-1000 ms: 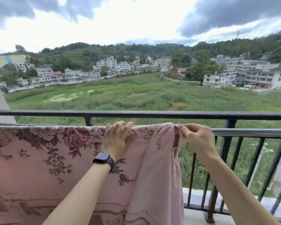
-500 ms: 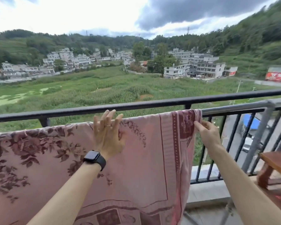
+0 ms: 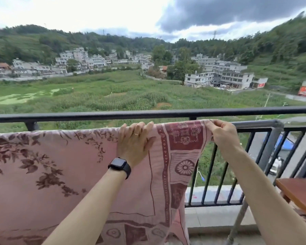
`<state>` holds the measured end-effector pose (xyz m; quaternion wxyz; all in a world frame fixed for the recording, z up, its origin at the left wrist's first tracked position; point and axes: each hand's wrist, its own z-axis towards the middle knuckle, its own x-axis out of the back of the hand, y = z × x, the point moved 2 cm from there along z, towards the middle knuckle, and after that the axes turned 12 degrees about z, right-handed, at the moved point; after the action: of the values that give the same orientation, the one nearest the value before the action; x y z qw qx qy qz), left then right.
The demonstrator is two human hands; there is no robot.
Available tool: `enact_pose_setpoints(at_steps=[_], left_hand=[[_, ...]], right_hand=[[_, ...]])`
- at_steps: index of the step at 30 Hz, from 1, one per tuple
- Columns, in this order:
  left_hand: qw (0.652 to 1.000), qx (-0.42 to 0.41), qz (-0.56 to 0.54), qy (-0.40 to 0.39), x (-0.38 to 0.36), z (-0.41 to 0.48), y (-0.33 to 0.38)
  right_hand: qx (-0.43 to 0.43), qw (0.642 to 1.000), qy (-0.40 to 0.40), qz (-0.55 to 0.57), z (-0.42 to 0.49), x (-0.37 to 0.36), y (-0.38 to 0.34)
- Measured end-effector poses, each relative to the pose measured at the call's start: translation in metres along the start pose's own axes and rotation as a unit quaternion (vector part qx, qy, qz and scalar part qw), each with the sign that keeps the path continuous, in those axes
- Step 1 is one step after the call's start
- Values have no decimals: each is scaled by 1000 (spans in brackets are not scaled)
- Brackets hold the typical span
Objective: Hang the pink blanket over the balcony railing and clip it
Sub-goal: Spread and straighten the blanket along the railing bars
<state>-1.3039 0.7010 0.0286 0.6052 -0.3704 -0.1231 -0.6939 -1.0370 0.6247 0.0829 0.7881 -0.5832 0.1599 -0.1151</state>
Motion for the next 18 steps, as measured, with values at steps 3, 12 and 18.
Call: enact_pose_setpoints(at_steps=[3,12,18], left_hand=[[999,19,43,21,-3,-2,-9],[992,96,41,-65,28,-20,-15],[997,53,-40,-41,54,-5,38]], right_hand=[[38,999,6,29,12,18,-8],[-196,965,-64,161,-11,-2,66],[-244,931,-144,230,-29,-44,59]])
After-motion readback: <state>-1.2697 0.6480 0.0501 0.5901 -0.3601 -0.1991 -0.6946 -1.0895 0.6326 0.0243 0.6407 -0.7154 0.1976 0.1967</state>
